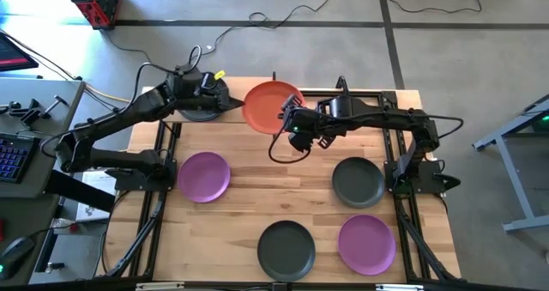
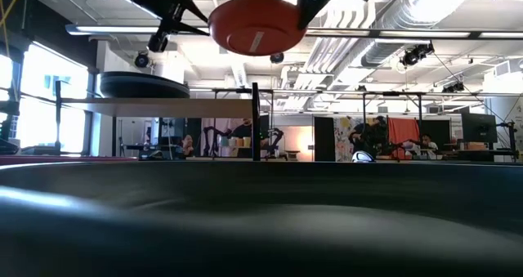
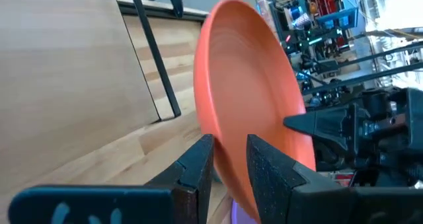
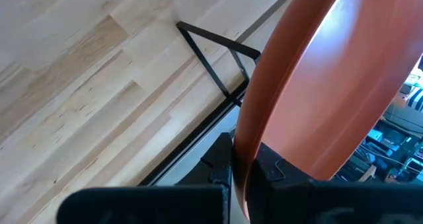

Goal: Place and stack plates onto a shelf
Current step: Stack the orange plate on top of the black plate on the shelf

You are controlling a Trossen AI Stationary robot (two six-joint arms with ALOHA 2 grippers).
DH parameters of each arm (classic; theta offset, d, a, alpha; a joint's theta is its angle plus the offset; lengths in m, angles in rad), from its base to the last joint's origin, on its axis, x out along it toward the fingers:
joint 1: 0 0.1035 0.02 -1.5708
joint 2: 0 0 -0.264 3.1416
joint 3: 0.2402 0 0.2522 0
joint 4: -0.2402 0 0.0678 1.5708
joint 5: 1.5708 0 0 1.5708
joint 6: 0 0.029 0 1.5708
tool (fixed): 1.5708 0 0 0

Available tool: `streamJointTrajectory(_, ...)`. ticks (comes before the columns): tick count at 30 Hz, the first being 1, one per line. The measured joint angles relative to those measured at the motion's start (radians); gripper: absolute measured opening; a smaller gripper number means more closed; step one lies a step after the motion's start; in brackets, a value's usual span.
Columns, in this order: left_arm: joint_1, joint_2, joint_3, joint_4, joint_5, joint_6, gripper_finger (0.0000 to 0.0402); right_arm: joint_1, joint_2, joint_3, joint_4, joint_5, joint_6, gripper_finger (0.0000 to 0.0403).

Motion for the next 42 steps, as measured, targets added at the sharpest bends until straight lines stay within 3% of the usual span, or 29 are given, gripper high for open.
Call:
streamJointTrajectory(15, -0.013, 0.020, -0.001, -0.042, -0.045, 0.044, 0.0076, 0.006, 0.007, 0.000, 0.034, 0.018, -0.001, 0.0000)
streamJointTrajectory(27, -0.012, 0.020, -0.001, -0.040, -0.110, 0.126, 0.0010, 0.008, 0.007, 0.000, 0.089, 0.017, -0.004, 0.0000)
streamJointTrajectory(36, -0.010, 0.020, -0.001, -0.041, -0.141, 0.139, 0.0005, 0.008, 0.007, 0.000, 0.152, 0.058, 0.001, 0.0001)
streamJointTrajectory(42, -0.011, 0.020, 0.000, -0.048, -0.172, 0.150, 0.0004, 0.006, 0.008, 0.000, 0.175, 0.102, 0.072, 0.0034)
